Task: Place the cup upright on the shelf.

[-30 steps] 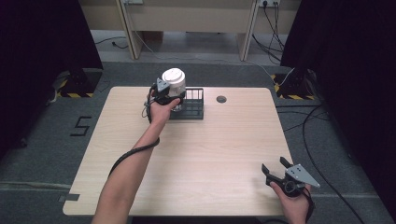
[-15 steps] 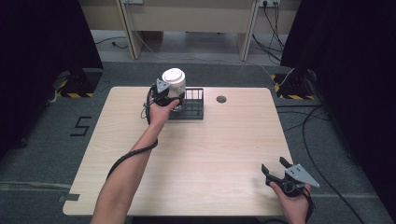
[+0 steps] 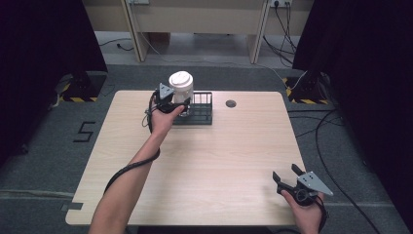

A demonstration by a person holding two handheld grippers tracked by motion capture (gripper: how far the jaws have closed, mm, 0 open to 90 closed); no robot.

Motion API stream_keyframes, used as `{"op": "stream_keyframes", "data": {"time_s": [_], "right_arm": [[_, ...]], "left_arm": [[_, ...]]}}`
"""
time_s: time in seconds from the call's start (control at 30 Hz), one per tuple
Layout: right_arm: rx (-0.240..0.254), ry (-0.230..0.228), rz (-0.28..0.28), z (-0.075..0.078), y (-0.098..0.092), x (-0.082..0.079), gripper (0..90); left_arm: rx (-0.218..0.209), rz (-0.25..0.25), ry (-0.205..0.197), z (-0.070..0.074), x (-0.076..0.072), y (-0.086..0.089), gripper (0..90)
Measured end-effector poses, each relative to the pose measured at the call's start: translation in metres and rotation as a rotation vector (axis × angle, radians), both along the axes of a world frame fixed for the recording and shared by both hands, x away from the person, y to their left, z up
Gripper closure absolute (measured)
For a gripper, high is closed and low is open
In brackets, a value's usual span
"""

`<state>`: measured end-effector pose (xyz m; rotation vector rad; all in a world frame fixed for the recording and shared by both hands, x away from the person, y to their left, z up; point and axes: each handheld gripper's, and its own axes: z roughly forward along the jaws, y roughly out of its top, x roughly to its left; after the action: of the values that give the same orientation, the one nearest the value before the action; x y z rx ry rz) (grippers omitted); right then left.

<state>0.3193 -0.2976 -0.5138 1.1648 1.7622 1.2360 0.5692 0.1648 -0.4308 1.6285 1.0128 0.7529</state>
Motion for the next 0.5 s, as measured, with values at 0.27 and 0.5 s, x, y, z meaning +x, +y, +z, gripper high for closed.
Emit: {"op": "stream_keyframes", "data": {"time_s": [0.27,0.5], "right_arm": [[-0.002,0.001,-0.001,0.000,0.000,0.000,20.7],[-0.005,0.004,-0.002,0.000,0.001,0.000,20.7]], "left_arm": [[-0.005,-0.004,-0.001,0.003,-0.015,0.011,14.5],[0.003,-0.029,-0.011,0.006,-0.030,0.018,14.5]]}}
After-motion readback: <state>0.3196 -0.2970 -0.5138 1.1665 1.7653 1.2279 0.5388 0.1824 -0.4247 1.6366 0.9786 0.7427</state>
